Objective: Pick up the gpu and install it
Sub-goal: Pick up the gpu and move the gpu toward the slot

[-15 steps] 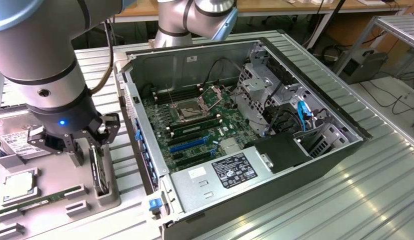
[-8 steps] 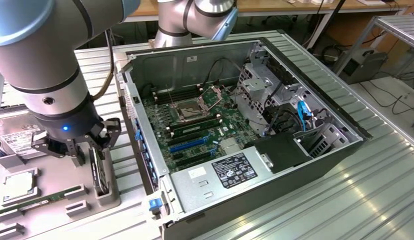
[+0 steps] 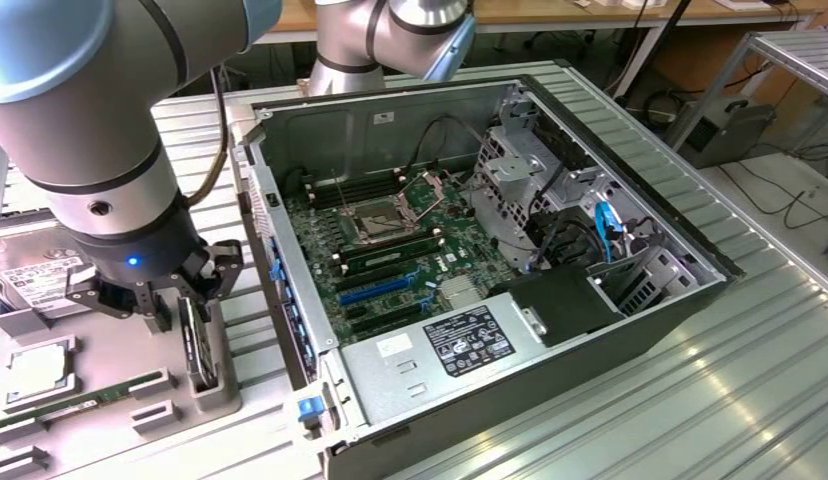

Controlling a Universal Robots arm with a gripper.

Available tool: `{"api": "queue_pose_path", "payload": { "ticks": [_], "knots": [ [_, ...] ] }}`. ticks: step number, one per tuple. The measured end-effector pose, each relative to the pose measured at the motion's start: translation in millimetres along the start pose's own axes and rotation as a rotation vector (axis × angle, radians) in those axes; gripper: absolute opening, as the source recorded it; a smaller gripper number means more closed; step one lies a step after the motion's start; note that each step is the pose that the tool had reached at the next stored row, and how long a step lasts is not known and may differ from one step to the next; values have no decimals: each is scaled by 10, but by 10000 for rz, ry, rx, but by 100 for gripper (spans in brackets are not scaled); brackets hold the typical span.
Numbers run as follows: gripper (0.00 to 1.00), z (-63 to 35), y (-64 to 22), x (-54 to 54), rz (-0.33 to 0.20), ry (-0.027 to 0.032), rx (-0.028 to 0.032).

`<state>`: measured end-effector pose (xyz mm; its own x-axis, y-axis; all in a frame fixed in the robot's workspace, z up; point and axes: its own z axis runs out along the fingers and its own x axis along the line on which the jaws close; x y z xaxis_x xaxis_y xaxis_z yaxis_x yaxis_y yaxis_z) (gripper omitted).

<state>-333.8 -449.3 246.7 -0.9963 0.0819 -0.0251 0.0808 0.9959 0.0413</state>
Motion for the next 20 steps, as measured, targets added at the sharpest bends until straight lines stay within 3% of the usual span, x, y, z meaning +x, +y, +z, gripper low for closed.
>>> {"api": "queue_pose_path", "payload": {
  "ticks": [4,5,7,12,20],
  "knots": [
    [42,2,0,0,0,0,0],
    [27,5,0,0,-24,2,1],
    [27,11,0,0,-365,15,-9],
    [26,11,-1,2,-416,18,-20],
    [26,11,-1,2,-991,44,-85]
  ]
}}
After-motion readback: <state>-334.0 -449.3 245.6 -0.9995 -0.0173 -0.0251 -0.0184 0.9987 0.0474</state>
